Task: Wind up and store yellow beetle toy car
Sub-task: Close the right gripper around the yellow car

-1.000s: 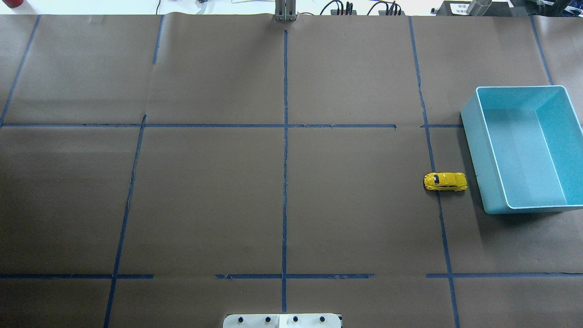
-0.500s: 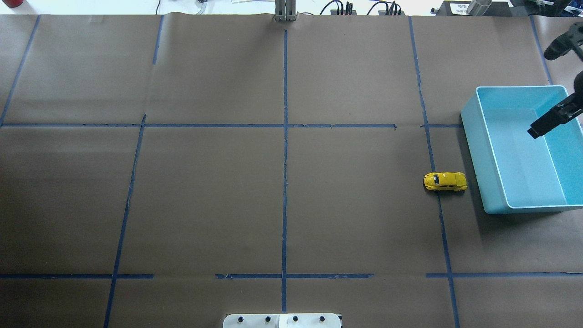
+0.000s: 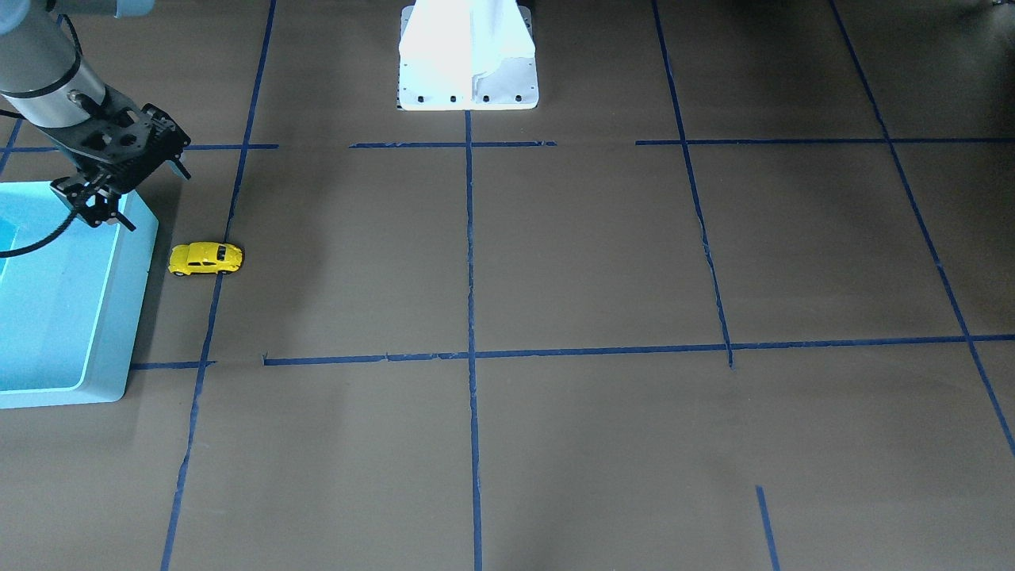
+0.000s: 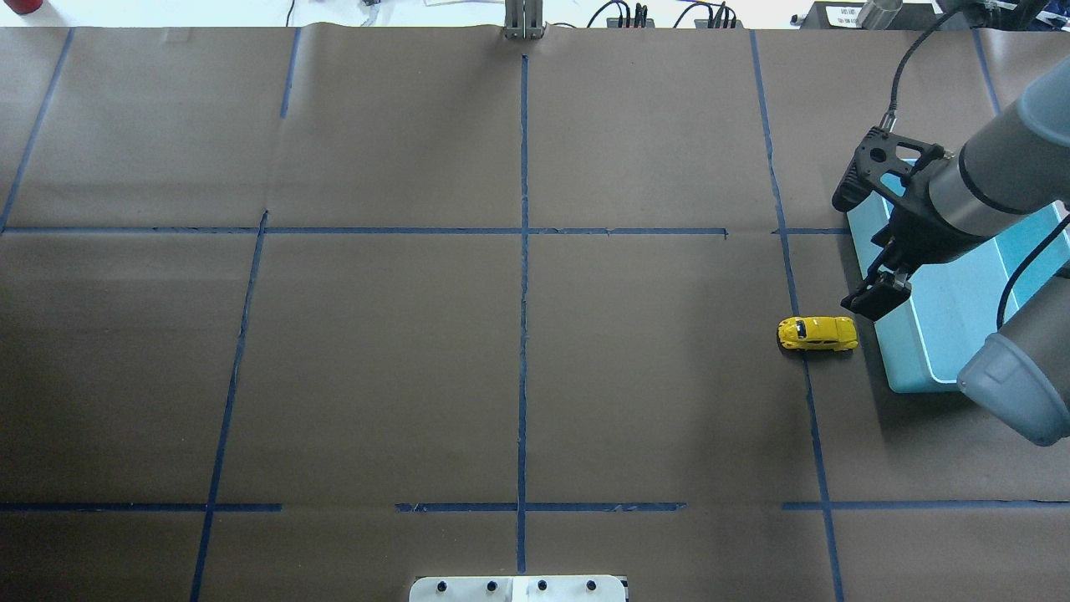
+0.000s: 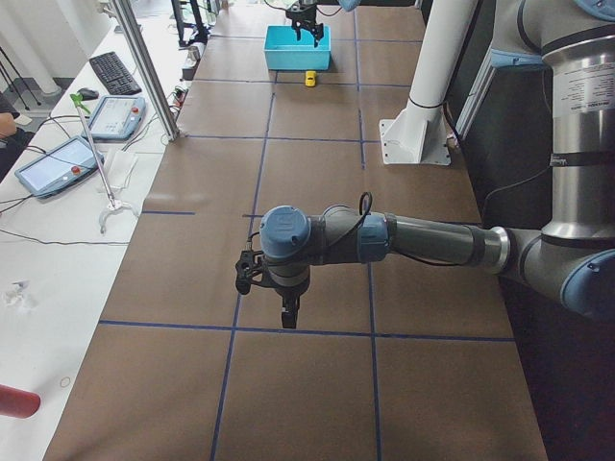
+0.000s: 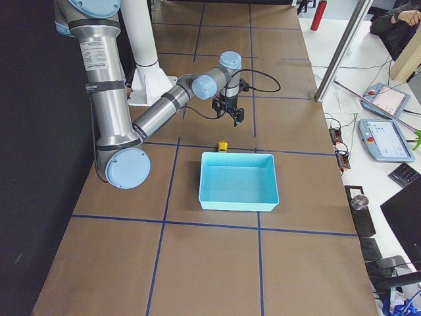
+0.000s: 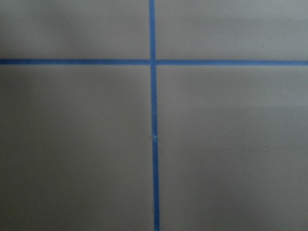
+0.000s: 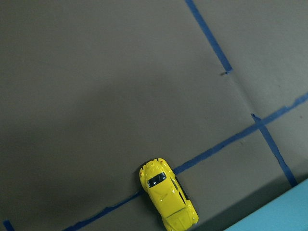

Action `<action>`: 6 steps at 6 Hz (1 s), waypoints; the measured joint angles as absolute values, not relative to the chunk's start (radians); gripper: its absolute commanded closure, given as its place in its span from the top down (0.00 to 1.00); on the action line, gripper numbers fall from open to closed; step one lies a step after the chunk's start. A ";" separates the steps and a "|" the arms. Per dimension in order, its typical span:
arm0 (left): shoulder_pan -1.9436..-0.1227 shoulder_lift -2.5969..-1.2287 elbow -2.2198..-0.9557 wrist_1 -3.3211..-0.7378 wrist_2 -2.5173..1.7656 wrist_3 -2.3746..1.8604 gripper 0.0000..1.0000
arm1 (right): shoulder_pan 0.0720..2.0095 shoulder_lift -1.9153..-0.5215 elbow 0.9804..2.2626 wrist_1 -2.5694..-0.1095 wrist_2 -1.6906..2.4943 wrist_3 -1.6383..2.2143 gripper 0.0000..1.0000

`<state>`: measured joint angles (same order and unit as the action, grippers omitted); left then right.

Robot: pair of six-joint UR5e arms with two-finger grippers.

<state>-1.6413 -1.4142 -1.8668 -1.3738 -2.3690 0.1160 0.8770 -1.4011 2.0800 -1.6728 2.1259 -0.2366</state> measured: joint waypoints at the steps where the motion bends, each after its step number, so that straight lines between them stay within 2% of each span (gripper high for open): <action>1: -1.641 -1.396 -1.885 -1.375 -2.327 0.116 1.00 | 0.849 -1.408 2.064 -1.627 2.117 -0.340 1.00; 3: -1.639 -1.389 -1.881 -1.376 -2.308 0.116 1.00 | 0.799 -1.421 2.042 -1.579 2.060 -0.522 1.00; 6: -1.638 -1.389 -1.882 -1.381 -2.309 0.117 1.00 | 0.768 -1.473 1.913 -1.366 2.038 -0.625 1.00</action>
<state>-1.6383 -1.3895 -1.8818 -1.3806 -2.3086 0.1169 0.7681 -1.4731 1.9132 -1.3661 2.0382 -0.6248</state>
